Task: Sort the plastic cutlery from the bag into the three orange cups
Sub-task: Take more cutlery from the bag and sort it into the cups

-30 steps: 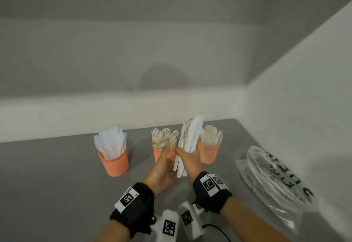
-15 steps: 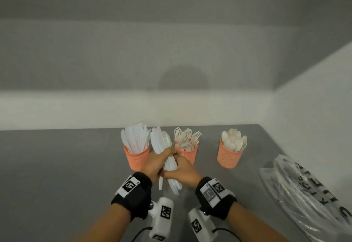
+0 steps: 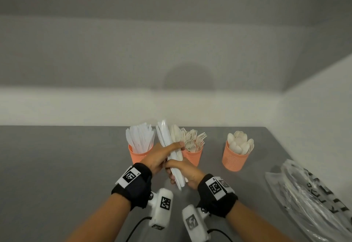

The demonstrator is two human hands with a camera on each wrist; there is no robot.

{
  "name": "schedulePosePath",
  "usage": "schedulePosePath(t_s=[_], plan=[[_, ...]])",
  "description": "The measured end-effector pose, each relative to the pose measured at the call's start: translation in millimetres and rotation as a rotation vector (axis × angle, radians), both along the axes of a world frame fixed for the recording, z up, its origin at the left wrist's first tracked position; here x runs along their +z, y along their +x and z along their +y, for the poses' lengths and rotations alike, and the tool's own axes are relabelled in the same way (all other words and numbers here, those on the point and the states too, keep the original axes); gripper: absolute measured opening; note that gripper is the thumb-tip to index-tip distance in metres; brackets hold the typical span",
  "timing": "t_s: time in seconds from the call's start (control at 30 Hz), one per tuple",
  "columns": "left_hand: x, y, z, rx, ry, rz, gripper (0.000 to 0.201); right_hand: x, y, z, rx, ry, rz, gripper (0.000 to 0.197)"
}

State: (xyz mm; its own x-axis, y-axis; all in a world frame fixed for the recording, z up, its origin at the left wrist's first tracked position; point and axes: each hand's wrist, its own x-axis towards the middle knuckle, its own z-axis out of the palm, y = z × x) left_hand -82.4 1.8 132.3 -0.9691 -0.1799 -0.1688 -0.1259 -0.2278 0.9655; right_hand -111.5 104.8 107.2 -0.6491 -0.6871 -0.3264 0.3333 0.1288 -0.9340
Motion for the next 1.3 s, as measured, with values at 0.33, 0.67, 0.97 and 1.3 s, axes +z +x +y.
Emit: schedulePosePath(t_s=[0.33, 0.67, 0.97, 1.3], plan=[[1.5, -8.2, 5.5, 0.078, -0.028, -0.005, 0.016, 2.3, -11.3, -3.3, -0.021, -0.084, 0.037, 0.047], [-5.6, -9.5, 2.2, 0.209, -0.276, -0.124, 0.050, -6.9, -22.7, 4.6, -0.188, -0.080, 0.015, 0.008], [-19.5, -7.8, 5.1, 0.276, -0.381, -0.129, 0.033, -21.3, -26.9, 6.2, -0.171, -0.074, 0.048, 0.045], [-18.7, -8.5, 0.2, 0.267, -0.371, -0.191, 0.029, -28.0, -28.9, 6.1, -0.168, -0.094, -0.041, 0.041]])
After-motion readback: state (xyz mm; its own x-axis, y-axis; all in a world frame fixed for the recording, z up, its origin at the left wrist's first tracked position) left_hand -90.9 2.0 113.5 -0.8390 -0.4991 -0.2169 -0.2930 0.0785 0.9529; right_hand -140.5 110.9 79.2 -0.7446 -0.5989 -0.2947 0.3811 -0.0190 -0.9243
